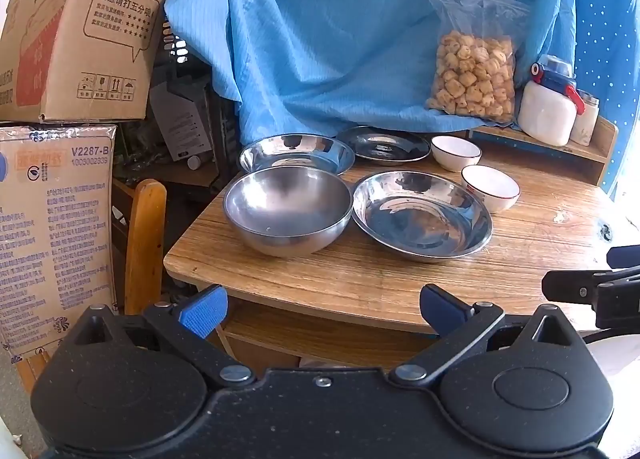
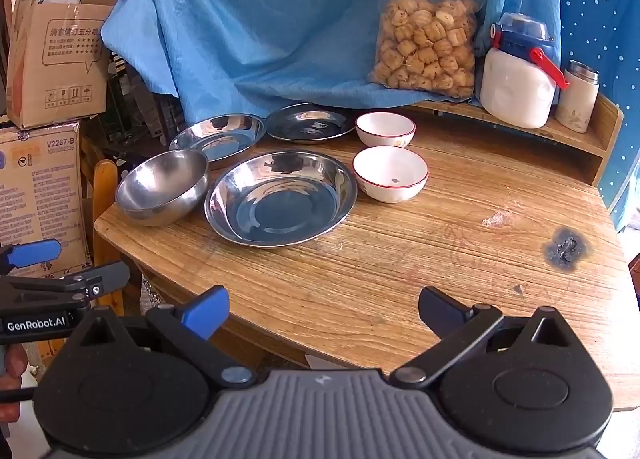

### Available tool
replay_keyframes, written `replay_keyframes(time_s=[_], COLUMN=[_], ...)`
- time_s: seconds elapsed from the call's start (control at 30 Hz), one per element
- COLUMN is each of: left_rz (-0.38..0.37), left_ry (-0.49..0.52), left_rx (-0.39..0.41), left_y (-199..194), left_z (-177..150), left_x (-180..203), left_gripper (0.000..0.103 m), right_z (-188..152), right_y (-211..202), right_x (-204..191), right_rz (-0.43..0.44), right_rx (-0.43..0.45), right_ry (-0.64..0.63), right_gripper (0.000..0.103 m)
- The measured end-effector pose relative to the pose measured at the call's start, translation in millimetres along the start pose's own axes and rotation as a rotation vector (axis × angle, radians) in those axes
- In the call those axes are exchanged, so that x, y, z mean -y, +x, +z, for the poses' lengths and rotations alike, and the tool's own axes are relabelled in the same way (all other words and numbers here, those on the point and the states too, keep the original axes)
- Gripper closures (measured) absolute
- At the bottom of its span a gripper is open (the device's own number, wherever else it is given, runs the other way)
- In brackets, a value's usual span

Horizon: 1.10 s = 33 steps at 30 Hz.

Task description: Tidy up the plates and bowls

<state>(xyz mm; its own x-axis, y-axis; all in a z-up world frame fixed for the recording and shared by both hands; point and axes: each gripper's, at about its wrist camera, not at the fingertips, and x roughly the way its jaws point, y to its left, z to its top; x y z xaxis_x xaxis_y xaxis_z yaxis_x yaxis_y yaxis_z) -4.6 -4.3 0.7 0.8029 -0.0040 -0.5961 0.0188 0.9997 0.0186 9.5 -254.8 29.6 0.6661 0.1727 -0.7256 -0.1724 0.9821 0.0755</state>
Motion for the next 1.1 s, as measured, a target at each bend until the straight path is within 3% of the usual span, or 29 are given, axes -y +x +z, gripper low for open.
replay_keyframes(time_s=[1.1], left_rz=[-0.003], left_ry=[0.005], left_rx=[-0.010], left_y=[4.4], left_z=[-1.9], left_x=[8.7], left_gripper=[0.001], right_z=[1.5], right_y=[0.4], right_x=[3.5], right_rz=[-0.002], right_rx=[-0.007], right_ry=[0.012], right_gripper=[0.000])
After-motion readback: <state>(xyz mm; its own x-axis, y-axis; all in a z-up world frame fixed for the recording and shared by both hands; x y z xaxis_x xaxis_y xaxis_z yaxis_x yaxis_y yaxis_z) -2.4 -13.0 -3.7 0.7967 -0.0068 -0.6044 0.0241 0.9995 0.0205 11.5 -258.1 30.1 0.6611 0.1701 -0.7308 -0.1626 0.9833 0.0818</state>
